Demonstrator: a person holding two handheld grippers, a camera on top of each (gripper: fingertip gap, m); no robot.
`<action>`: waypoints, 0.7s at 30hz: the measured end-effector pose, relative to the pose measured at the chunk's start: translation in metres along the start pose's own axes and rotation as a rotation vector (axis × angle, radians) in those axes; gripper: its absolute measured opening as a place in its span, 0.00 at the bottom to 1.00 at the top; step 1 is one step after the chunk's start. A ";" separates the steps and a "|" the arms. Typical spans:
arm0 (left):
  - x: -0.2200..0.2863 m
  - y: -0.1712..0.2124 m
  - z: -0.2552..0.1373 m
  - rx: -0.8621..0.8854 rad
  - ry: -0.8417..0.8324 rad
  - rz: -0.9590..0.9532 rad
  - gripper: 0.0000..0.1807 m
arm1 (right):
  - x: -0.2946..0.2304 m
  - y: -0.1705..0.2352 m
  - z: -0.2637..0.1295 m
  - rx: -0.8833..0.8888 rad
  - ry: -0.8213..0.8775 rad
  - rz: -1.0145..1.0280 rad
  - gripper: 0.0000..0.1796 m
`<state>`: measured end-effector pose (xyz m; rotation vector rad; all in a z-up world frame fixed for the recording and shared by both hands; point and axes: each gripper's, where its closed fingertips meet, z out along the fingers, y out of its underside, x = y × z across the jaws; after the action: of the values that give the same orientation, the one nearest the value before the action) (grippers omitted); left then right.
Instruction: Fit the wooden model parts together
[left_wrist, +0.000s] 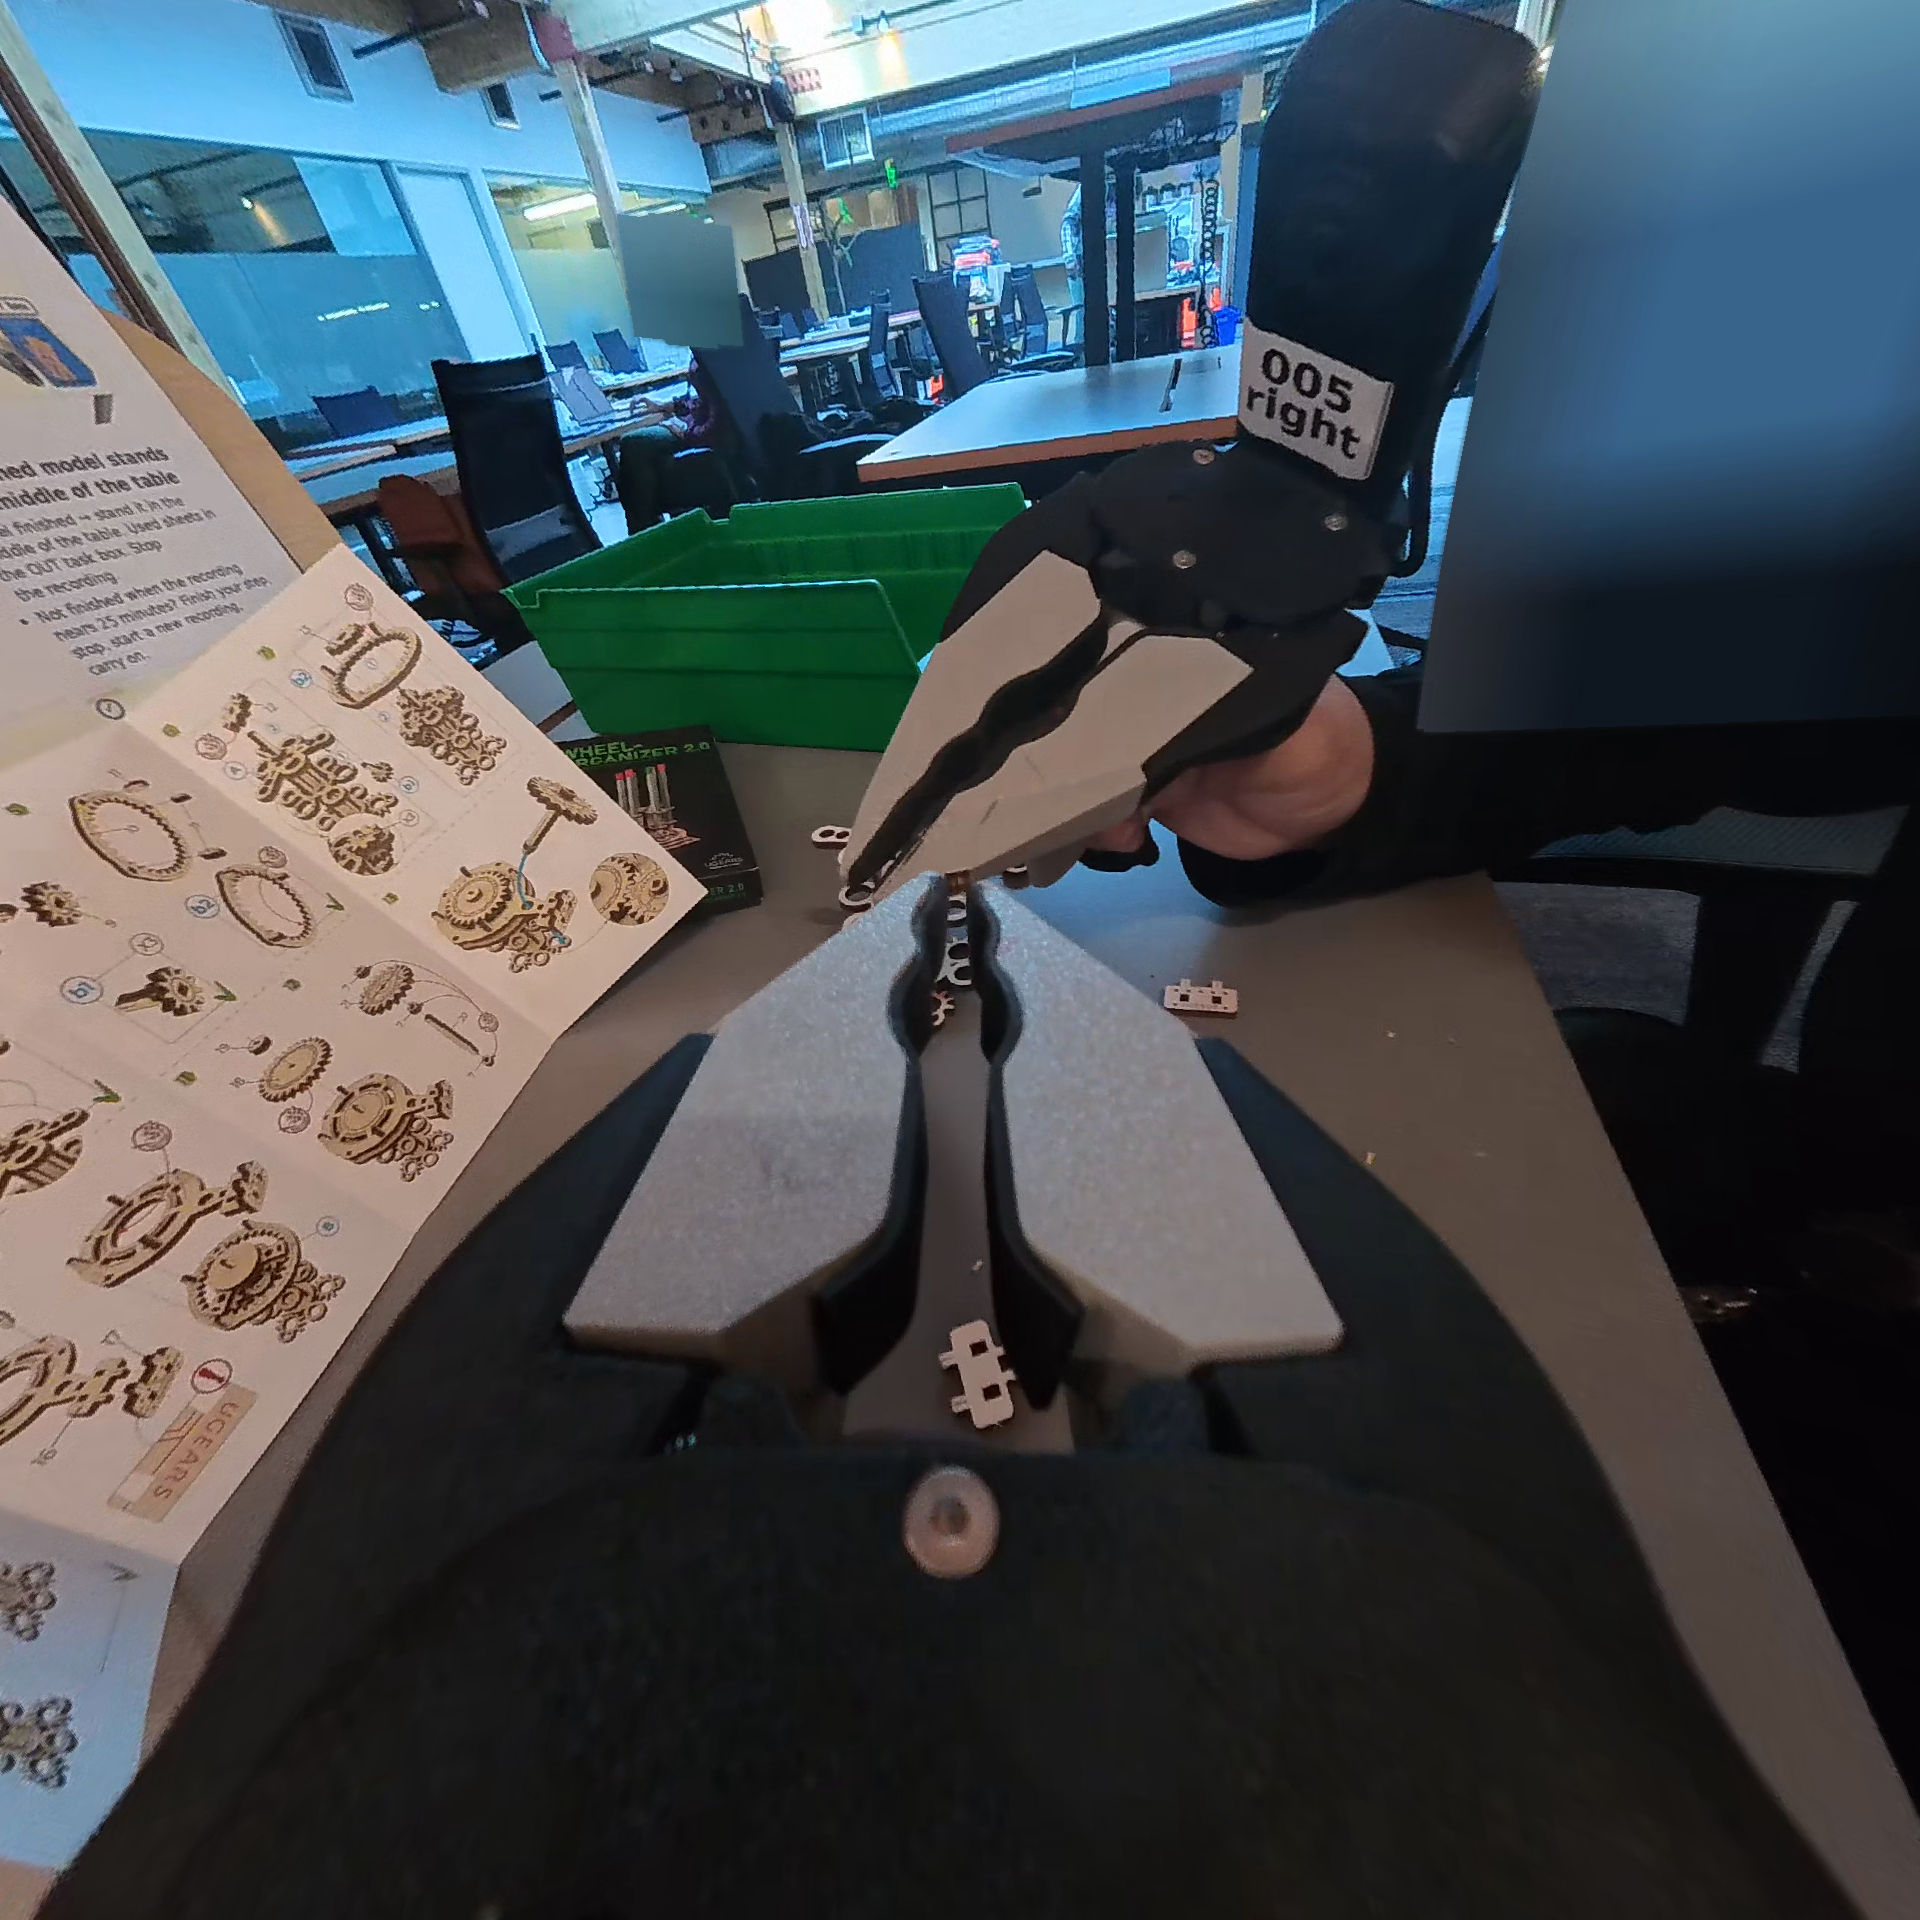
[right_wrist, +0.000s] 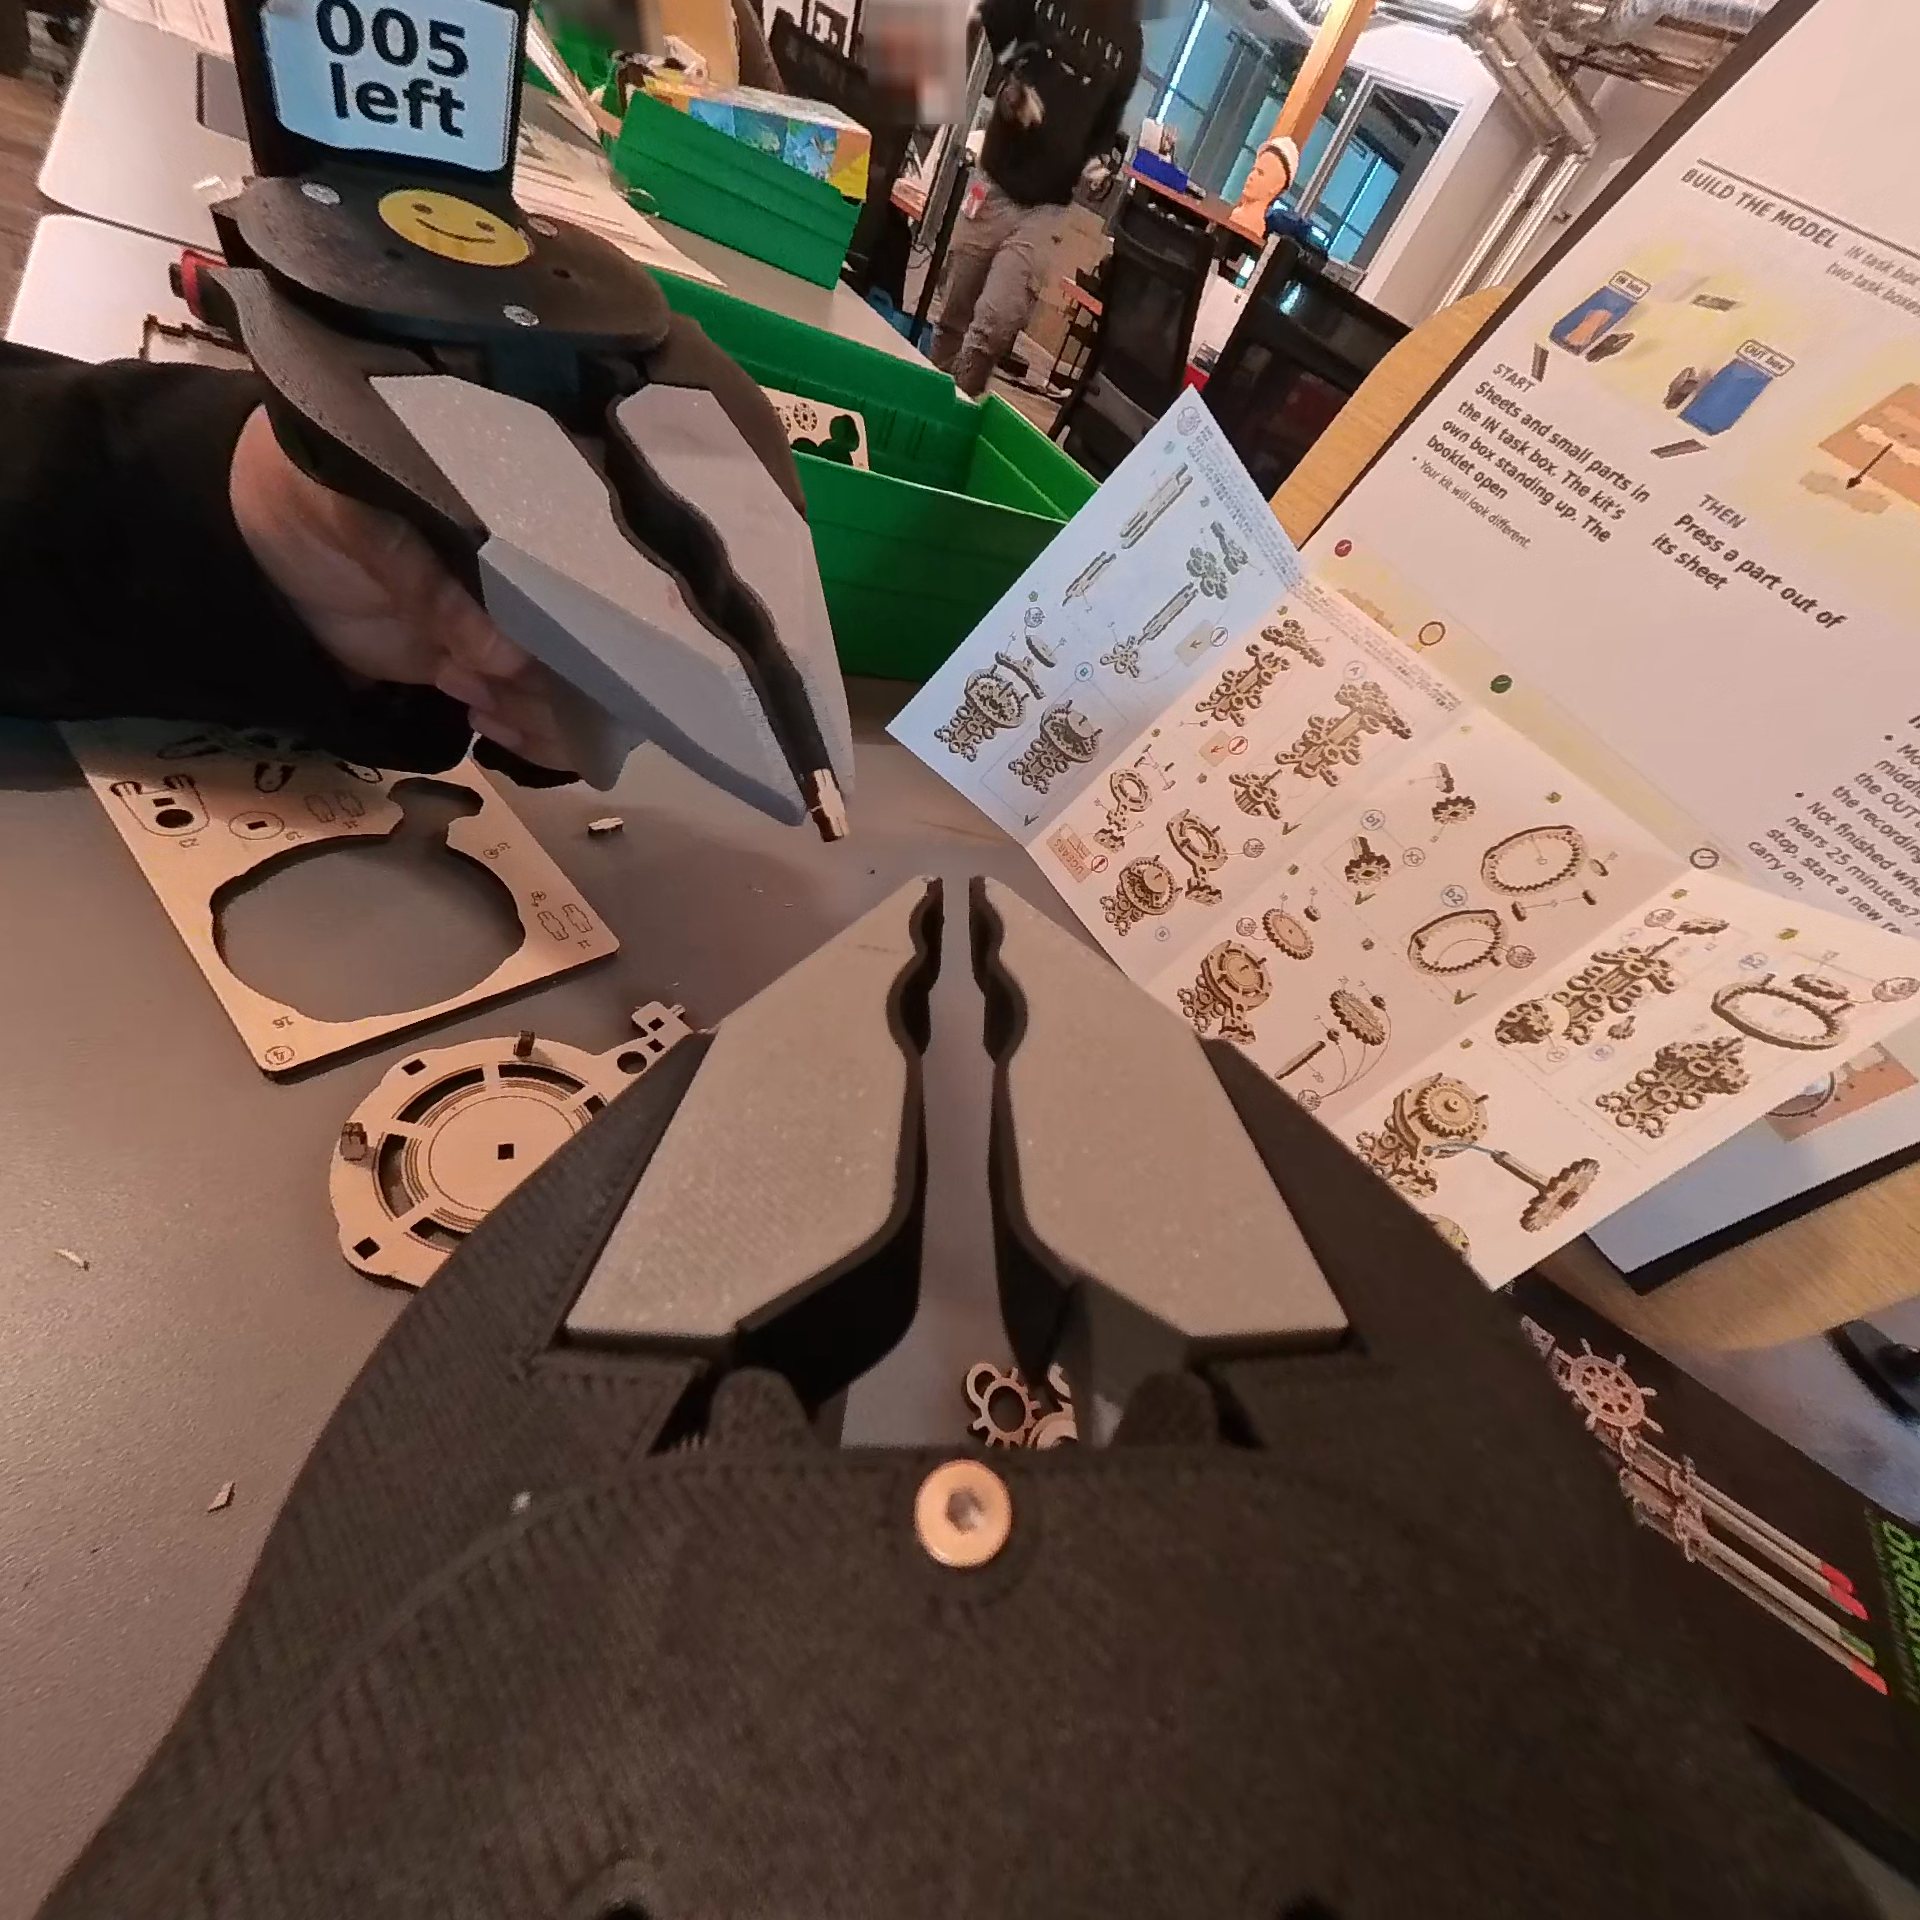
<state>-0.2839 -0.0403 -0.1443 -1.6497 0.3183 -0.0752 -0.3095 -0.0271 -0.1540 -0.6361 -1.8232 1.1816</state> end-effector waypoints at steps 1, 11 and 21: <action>0.000 0.000 0.000 0.000 -0.002 0.002 0.00 | 0.000 0.000 0.000 0.000 0.000 0.000 0.00; -0.001 -0.001 -0.001 0.005 -0.009 0.006 0.00 | -0.001 0.000 0.000 0.000 -0.002 -0.001 0.00; -0.002 -0.001 -0.001 0.005 -0.019 0.018 0.00 | -0.001 0.000 0.000 0.000 -0.007 0.003 0.00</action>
<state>-0.2857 -0.0405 -0.1425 -1.6410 0.3187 -0.0467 -0.3091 -0.0283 -0.1547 -0.6356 -1.8289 1.1878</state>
